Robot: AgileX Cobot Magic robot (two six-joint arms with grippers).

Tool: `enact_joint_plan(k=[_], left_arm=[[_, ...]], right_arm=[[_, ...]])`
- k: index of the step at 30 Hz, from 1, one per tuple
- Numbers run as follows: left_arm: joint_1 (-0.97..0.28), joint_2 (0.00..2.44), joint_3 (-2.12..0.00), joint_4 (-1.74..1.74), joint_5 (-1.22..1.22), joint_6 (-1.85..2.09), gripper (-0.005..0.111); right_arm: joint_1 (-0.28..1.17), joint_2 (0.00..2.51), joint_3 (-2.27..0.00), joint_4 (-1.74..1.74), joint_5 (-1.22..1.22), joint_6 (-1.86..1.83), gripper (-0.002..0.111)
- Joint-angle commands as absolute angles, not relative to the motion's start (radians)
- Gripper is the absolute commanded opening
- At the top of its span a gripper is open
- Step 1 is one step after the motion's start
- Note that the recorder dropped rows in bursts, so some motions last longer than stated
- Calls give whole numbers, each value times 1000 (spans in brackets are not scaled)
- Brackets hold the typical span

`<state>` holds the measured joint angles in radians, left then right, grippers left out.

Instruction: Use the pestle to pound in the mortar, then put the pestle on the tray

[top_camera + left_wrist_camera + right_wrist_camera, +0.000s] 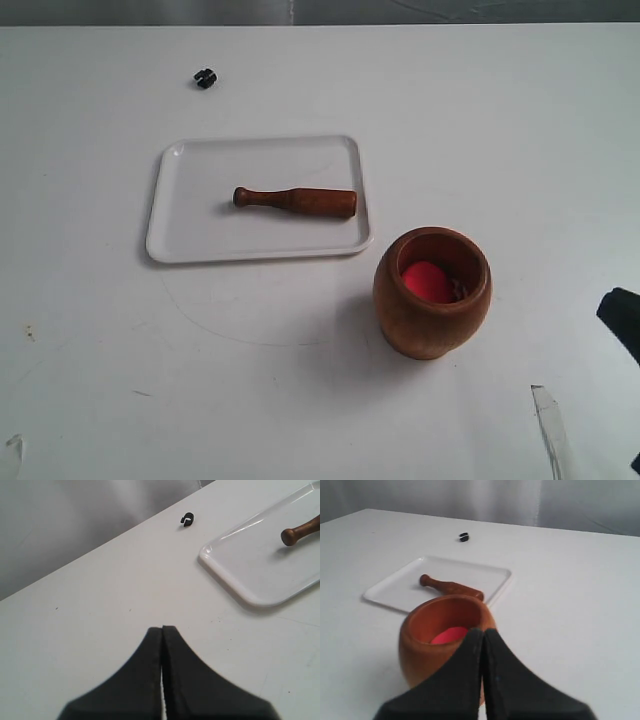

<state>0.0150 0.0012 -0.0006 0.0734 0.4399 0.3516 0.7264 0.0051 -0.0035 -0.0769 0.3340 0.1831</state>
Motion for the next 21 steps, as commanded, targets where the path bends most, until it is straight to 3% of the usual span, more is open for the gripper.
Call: enact_joint_plan(k=[1, 7, 12, 21], left_arm=[[7, 0, 0, 66, 437, 343, 0], [7, 0, 0, 66, 437, 343, 0], [7, 0, 0, 66, 437, 343, 0], [7, 0, 0, 66, 437, 343, 0]], right_arm=[[534, 0, 0, -121, 296, 184, 0], [219, 0, 0, -239, 284, 191, 0], [148, 0, 0, 56, 263, 300, 0], [83, 0, 0, 28, 329, 82, 0]])
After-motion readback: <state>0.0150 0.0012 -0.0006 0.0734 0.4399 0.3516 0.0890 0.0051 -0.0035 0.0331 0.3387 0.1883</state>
